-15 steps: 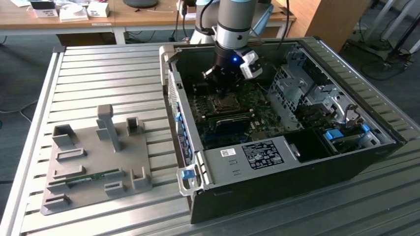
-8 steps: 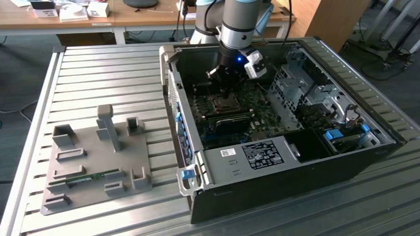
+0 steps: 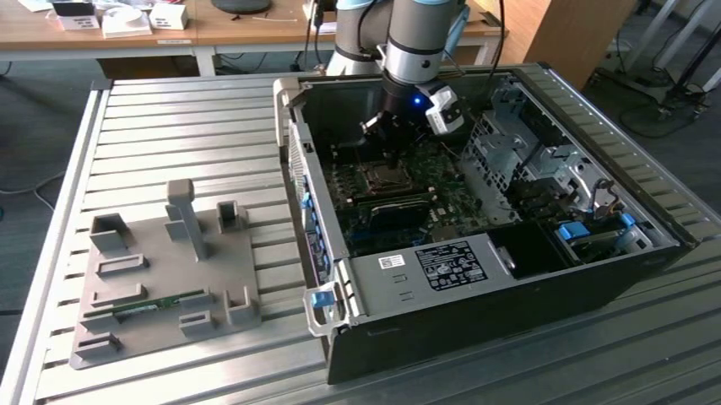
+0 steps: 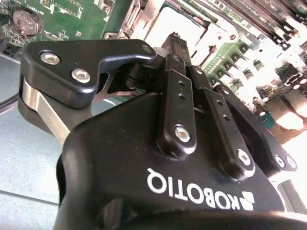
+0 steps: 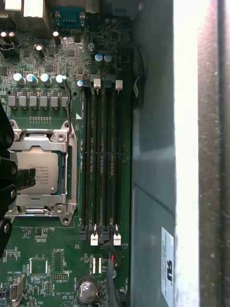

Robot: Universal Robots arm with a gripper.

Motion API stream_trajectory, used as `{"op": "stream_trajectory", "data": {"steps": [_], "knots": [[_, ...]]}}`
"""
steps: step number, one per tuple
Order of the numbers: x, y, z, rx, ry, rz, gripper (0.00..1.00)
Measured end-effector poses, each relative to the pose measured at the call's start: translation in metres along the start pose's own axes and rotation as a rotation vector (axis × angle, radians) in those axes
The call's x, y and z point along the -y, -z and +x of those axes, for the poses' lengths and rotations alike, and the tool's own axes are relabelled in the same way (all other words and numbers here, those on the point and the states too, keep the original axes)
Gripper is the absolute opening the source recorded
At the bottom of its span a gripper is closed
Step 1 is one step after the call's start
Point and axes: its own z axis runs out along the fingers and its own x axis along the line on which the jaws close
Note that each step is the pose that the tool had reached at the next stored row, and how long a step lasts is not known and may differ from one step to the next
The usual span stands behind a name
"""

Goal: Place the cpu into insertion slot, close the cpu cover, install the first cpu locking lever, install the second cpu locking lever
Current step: 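Close the cpu cover, then install the first cpu locking lever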

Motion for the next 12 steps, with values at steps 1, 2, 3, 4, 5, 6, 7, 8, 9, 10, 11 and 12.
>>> {"op": "stream_trajectory", "data": {"steps": [1, 2, 3, 4, 5, 6, 7, 8, 9, 10, 11, 12], "knots": [[-0.0001, 0.0001, 0.0000, 0.0000, 0.000, 0.0000, 0.11], [-0.0001, 0.0005, 0.0000, -0.0001, 0.000, 0.0001, 0.11], [0.0000, 0.0009, 0.0000, -0.0001, 0.000, 0.0001, 0.11], [-0.0001, 0.0011, -0.0001, 0.0001, 0.000, -0.0001, 0.11], [-0.0001, 0.0014, -0.0001, 0.0001, 0.000, -0.0001, 0.11], [-0.0001, 0.0015, -0.0001, 0.0001, 0.000, -0.0002, 0.11], [-0.0001, 0.0016, -0.0001, 0.0002, 0.000, -0.0002, 0.11], [-0.0001, 0.0028, -0.0001, 0.0000, 0.000, -0.0001, 0.11], [-0.0001, 0.0039, -0.0001, 0.0000, 0.000, 0.0000, 0.11], [-0.0001, 0.0040, -0.0001, 0.0000, 0.000, 0.0000, 0.11], [-0.0001, 0.0040, -0.0001, 0.0000, 0.000, -0.0001, 0.11], [-0.0001, 0.0040, -0.0001, 0.0000, 0.000, 0.0000, 0.11]]}}
